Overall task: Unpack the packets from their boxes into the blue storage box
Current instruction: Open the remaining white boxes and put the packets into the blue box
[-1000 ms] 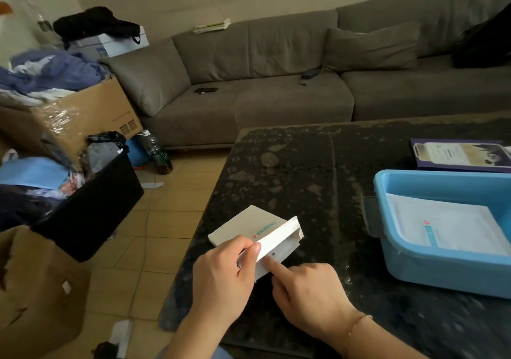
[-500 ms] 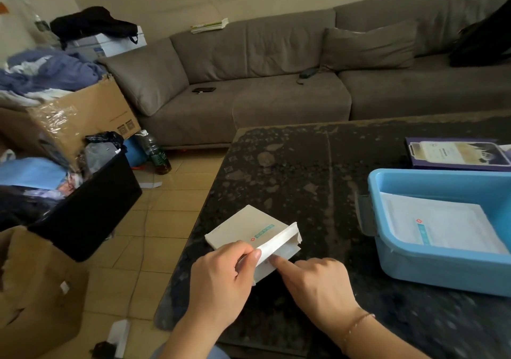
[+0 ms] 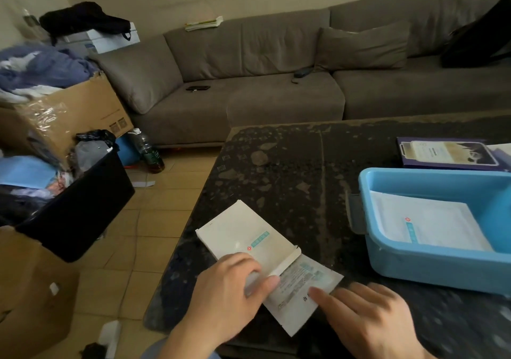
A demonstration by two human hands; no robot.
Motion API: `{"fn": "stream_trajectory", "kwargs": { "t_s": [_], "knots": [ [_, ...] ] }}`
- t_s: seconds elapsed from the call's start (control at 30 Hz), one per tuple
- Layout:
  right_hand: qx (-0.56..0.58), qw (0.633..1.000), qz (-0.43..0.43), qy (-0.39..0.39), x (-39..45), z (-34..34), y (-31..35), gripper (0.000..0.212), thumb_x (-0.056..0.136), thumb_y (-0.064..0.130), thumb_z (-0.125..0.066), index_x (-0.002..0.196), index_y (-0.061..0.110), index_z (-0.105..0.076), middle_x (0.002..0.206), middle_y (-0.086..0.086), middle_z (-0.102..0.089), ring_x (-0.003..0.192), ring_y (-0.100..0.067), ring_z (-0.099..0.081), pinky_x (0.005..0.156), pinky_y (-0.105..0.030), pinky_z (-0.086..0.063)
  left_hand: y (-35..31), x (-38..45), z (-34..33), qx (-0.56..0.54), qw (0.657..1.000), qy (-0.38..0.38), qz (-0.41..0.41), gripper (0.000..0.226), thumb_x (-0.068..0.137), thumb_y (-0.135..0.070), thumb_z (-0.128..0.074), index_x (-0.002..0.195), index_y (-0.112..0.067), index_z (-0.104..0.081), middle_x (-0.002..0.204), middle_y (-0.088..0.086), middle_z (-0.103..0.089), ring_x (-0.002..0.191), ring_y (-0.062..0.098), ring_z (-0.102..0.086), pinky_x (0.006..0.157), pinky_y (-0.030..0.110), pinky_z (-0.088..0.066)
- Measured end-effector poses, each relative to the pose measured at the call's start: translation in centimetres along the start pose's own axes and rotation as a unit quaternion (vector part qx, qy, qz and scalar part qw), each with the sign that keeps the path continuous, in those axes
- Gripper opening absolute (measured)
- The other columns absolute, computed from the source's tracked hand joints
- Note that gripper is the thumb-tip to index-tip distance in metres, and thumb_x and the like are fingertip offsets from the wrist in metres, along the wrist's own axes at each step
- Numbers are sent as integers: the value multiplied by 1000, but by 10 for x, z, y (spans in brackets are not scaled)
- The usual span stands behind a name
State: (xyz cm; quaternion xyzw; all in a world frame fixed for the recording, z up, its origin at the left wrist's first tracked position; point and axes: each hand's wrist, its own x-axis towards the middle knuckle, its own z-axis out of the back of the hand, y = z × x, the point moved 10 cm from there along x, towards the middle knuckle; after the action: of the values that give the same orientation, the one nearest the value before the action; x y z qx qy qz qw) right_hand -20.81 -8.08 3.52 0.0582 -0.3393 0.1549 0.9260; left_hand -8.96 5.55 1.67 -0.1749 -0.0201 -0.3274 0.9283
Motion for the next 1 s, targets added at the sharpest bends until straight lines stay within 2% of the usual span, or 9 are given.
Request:
{"fn": "stream_trajectory", "kwargs": {
  "t_s": [0.17, 0.3, 0.43, 0.53, 0.6, 0.67, 0.77, 0.9, 1.0],
  "knots": [
    [-8, 1000, -10, -26, 25, 58, -2, 29, 91, 28, -50, 88, 23, -78, 61, 5, -63, 48, -18, -57, 38, -28, -44, -58, -5, 18, -130, 986, 107, -3, 114, 53, -103, -4, 138, -41, -48, 134, -34, -48, 127, -12, -40, 107, 18, -37],
    [-58, 998, -14, 5, 68, 78, -11, 25, 63, 18, -72, 87, 24, -72, 57, 4, -57, 49, -23, -54, 38, -30, -41, -106, 8, 44, -197, 977, 84, -2, 65, 75, -80, -47, 121, -36, -61, 92, -27, -63, 96, -2, -60, 83, 15, -47],
    [19, 989, -114, -97, 75, 113, -45, 39, 79, 21, -80, 115, 22, -67, 79, 5, -70, 60, -16, -62, 49, -31, -53, -91, 24, 60, -320, 945, 22, 71, 47, 73, -62, -53, 103, -30, -70, 87, -20, -71, 88, 3, -69, 75, 21, -58],
    [136, 928, -277, -209, 43, 139, -85, 48, 77, 32, -70, 123, 22, -60, 111, 7, -62, 88, -11, -62, 70, -19, -53, -66, 30, 67, -473, 869, -36, 141, 48, 67, -50, -65, 104, -19, -72, 93, -5, -76, 89, 19, -73, 66, 37, -62],
    [245, 873, -374, -195, 25, 126, -107, 52, 72, 44, -65, 123, 34, -53, 121, 16, -56, 104, -5, -60, 76, -16, -55, -63, 35, 71, -578, 799, -45, 157, 44, 67, -37, -69, 103, -12, -72, 93, 7, -76, 84, 26, -73, 54, 33, -59],
    [395, 802, -427, -133, 20, 99, -115, 57, 68, 47, -67, 123, 38, -52, 118, 15, -62, 105, -3, -63, 79, -22, -58, -69, 39, 78, -646, 747, -47, 153, 33, 70, -28, -68, 99, -12, -73, 92, 11, -75, 77, 25, -73, 48, 29, -57],
    [577, 678, -445, -93, 27, 81, -113, 51, 74, 27, -69, 123, 33, -55, 95, -4, -76, 83, -17, -74, 64, -27, -60, -86, 46, 77, -684, 714, -29, 144, 31, 71, -25, -67, 98, -13, -73, 97, 14, -75, 77, 26, -74, 50, 30, -59],
    [513, 719, -458, -101, 21, 97, -134, 50, 82, 6, -68, 125, 29, -56, 88, -7, -77, 80, -20, -74, 66, -33, -58, -108, 54, 61, -678, 721, 14, 145, 51, 68, -35, -68, 112, -10, -69, 106, 13, -74, 89, 29, -74, 54, 31, -60],
    [483, 725, -481, -102, 6, 103, -151, 53, 82, 5, -69, 127, 29, -55, 88, -7, -77, 80, -22, -74, 71, -39, -59, -116, 63, 52, -658, 740, 26, 138, 44, 74, -39, -63, 107, -13, -74, 108, 8, -75, 97, 26, -73, 60, 33, -60]
  ]
}}
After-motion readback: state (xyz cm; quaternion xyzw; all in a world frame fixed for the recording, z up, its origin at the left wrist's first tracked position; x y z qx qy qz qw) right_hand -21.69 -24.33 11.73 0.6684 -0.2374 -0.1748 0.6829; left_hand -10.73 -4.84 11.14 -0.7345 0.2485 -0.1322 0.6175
